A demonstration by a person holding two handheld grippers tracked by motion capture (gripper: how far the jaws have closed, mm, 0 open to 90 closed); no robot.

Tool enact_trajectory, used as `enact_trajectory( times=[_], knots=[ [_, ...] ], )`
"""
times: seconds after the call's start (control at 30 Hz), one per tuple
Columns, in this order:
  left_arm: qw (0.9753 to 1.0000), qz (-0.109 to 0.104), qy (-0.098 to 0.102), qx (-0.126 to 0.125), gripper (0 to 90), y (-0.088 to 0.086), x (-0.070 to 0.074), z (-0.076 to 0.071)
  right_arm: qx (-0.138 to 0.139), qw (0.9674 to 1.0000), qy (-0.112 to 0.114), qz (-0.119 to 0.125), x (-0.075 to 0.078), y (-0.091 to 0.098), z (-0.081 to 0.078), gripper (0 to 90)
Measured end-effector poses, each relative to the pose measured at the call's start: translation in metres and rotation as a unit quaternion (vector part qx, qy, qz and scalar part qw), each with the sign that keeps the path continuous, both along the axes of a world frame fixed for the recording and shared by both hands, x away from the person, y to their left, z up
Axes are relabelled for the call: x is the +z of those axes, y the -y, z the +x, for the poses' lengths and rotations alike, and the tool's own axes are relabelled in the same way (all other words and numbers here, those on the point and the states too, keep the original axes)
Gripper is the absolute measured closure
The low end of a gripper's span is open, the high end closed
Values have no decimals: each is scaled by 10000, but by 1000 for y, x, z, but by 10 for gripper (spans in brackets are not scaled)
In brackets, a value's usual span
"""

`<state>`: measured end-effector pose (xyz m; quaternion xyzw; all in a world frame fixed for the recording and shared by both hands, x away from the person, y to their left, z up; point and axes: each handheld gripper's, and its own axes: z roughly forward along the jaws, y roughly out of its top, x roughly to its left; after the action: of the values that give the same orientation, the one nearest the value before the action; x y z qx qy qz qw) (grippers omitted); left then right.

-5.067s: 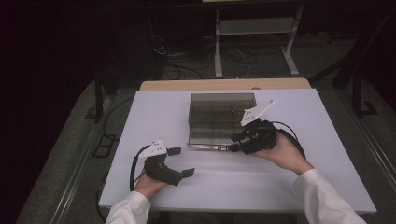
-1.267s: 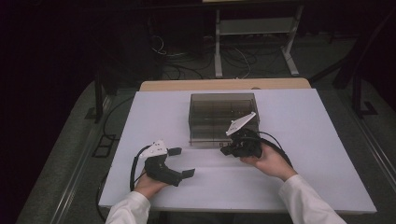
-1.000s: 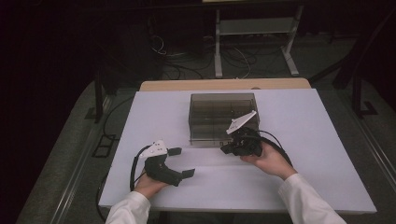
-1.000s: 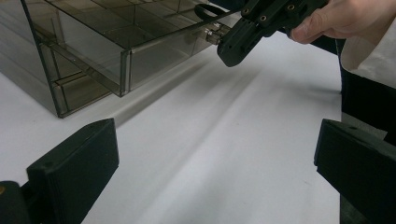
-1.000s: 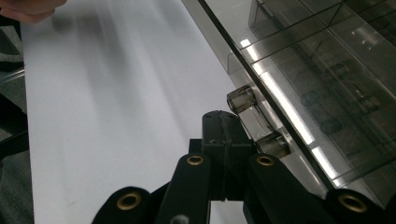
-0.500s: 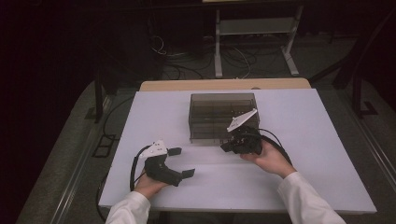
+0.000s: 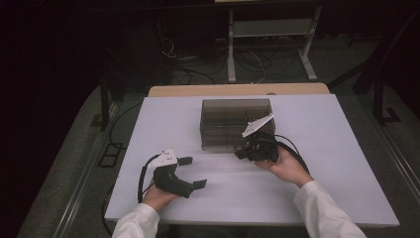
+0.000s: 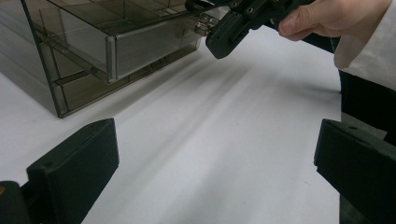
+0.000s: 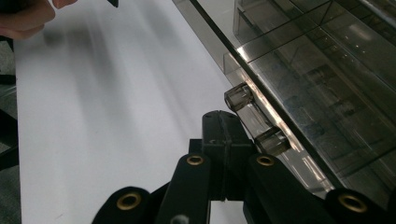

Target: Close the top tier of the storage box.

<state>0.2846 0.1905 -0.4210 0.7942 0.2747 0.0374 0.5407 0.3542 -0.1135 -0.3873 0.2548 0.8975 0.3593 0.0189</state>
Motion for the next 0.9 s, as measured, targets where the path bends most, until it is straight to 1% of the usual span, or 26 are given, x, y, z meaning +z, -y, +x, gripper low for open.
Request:
enact_trajectory(
  times=[0.27, 0.9],
  knots=[
    [10000, -4, -1, 0, 0, 0, 0, 0, -46, 10000, 30, 26, 0, 1, 3, 890],
    [10000, -1, 2, 2, 0, 0, 0, 0, -147, 9999, -32, 59, -3, 3, 11, 890]
  ],
)
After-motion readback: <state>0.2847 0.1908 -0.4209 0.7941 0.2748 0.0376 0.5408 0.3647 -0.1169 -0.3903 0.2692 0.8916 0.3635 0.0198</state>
